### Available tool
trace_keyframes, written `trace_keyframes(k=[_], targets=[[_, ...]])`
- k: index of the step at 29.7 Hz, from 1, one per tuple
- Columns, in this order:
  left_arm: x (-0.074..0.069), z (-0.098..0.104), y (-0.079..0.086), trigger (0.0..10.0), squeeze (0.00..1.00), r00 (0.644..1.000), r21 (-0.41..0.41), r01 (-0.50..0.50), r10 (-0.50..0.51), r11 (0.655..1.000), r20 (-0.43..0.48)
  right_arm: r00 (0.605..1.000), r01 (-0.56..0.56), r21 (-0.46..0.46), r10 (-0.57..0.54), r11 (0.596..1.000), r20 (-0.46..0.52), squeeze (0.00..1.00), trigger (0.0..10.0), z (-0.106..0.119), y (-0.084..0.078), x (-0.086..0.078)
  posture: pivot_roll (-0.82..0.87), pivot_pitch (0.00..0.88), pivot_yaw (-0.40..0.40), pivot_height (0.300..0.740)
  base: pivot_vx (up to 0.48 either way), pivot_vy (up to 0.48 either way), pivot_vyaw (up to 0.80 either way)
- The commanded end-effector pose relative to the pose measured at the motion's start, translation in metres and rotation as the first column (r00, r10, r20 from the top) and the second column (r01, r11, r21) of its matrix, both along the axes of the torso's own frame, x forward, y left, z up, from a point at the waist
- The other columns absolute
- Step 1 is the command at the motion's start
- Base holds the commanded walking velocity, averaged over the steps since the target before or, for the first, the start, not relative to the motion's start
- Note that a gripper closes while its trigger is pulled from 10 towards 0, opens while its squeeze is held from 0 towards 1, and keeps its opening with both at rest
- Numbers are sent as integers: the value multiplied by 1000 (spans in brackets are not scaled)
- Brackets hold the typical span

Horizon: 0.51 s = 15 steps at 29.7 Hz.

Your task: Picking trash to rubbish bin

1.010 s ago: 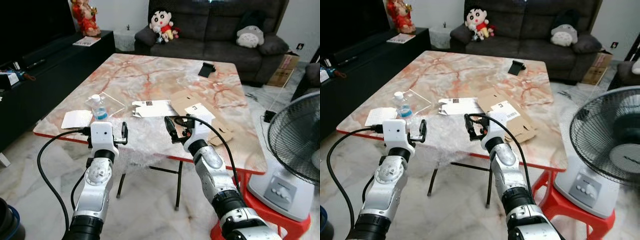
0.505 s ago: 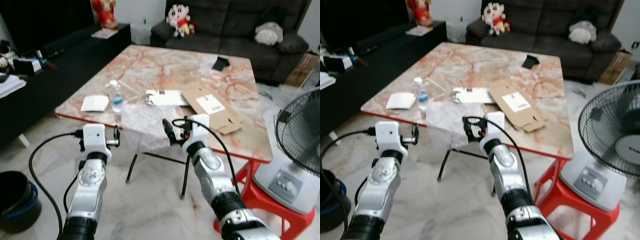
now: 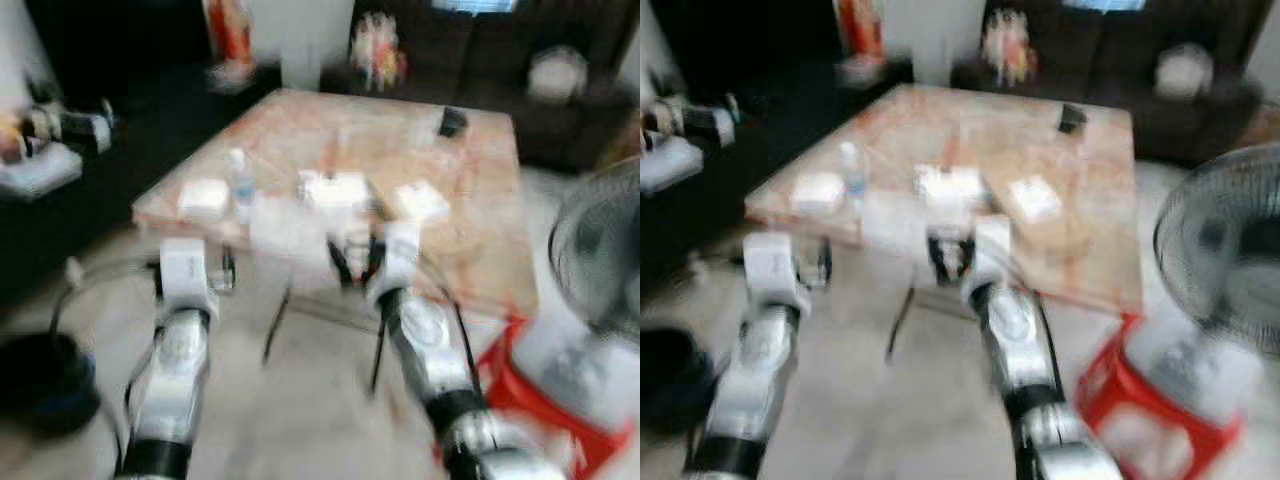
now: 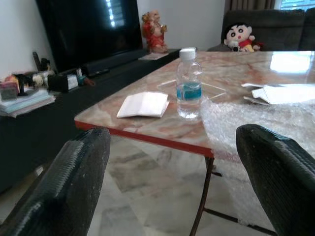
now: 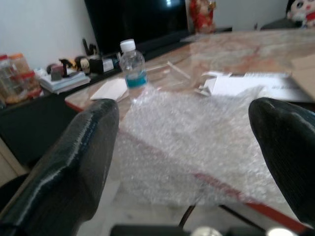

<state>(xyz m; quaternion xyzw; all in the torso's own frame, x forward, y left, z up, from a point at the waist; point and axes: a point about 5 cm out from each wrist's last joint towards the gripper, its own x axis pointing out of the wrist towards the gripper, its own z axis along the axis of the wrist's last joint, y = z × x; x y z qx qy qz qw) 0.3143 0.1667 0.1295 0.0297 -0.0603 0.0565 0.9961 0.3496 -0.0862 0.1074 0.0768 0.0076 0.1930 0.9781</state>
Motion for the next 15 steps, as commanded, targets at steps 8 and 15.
trace_keyframes(k=[8, 15], targets=[[1, 5, 3, 10000, 0, 1000, 22, -14, 14, 1000, 17, 1000, -12, -5, 12, 1000, 23, 0, 10000, 7, 4, 2, 33, 51, -35, 740, 245, 0, 0], [2, 7, 3, 10000, 0, 1000, 22, -16, 16, 1000, 22, 1000, -6, 8, 6, 1000, 16, 0, 10000, 7, 3, 4, 34, 59, -40, 740, 245, 0, 0]])
